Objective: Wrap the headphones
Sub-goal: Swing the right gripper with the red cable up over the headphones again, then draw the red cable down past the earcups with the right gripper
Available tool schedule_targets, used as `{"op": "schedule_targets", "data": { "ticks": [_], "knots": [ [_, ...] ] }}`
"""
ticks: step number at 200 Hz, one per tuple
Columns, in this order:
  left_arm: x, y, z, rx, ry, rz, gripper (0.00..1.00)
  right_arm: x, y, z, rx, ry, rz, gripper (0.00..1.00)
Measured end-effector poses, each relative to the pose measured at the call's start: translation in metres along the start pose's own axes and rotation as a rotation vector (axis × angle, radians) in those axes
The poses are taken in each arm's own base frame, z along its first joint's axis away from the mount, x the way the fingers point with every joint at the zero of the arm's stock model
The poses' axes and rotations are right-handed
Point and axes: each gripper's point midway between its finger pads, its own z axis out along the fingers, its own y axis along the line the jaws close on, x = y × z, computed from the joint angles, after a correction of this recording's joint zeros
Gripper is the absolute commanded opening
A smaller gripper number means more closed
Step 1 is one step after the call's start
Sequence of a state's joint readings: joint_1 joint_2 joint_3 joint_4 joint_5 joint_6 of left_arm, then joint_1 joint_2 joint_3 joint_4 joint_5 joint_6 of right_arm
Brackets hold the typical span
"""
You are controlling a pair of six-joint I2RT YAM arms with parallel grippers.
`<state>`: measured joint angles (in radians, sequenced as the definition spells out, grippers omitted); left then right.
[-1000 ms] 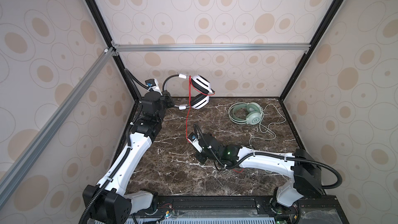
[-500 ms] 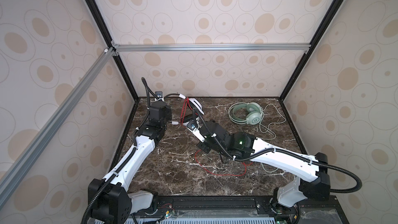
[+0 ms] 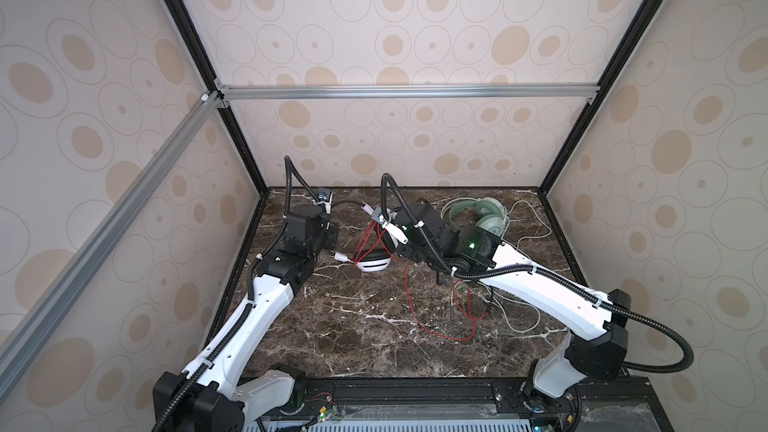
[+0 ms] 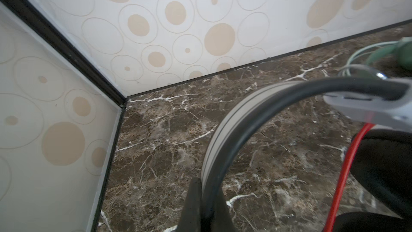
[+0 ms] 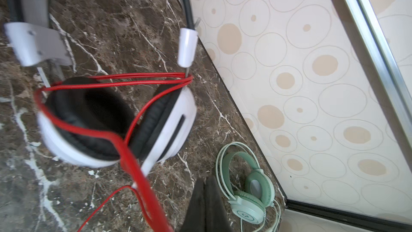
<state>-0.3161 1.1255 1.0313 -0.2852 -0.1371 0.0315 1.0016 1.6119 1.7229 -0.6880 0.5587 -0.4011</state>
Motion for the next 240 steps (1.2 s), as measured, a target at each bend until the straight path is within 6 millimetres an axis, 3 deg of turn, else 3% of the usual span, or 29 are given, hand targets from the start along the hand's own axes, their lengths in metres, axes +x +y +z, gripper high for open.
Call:
{"op": "schedule_targets", "data": {
  "ticks": [59, 89, 149, 193, 240],
  "knots": [
    [0.007, -0.047, -0.028, 0.268, 0.001, 0.026, 0.0, 0.032, -0.023, 0.027, -0.064, 0.039, 0.073, 0.05],
    [-0.005, -0.059, -0.052, 0.366, -0.064, 0.014, 0.0, 0.056, -0.025, 0.038, -0.146, 0.039, 0.172, 0.07],
    [-0.021, -0.077, -0.072, 0.502, -0.121, -0.039, 0.0, 0.068, -0.016, 0.03, -0.311, -0.144, 0.392, 0.14],
    [-0.062, -0.084, -0.1, 0.604, -0.229, -0.081, 0.0, 0.067, -0.019, 0.025, -0.4, -0.335, 0.562, 0.16],
    [-0.103, -0.084, -0.128, 0.671, -0.343, -0.13, 0.0, 0.056, -0.002, 0.025, -0.498, -0.472, 0.643, 0.18]
  ]
}}
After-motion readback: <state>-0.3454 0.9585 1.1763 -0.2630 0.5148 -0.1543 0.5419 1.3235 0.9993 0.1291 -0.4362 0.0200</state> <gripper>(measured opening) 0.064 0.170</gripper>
